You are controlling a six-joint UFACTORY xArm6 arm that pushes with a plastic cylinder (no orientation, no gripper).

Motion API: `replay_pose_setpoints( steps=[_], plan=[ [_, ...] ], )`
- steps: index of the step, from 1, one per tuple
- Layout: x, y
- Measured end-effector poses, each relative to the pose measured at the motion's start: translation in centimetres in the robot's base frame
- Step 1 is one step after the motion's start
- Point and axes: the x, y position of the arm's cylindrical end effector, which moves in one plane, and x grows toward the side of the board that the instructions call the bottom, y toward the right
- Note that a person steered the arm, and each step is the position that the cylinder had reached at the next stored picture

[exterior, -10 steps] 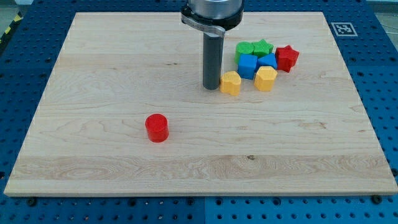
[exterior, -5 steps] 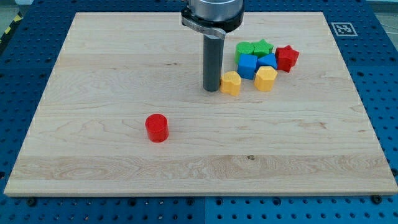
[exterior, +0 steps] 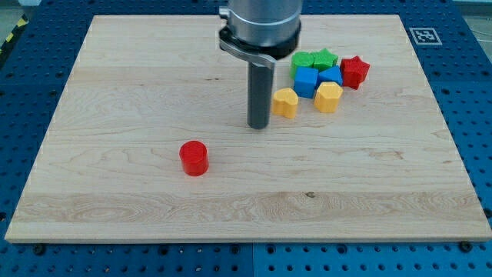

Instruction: Place heart below the blue cube vertically

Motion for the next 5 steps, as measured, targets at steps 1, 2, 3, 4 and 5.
replay_pose_setpoints(
  steps=[1,2,3,4,5],
  plan=[
    [-3.4,-2.4],
    [-6.6,-1.8],
    [-7.2,0.9],
    [-7.0,0.9],
    [-7.0,1.2]
  ],
)
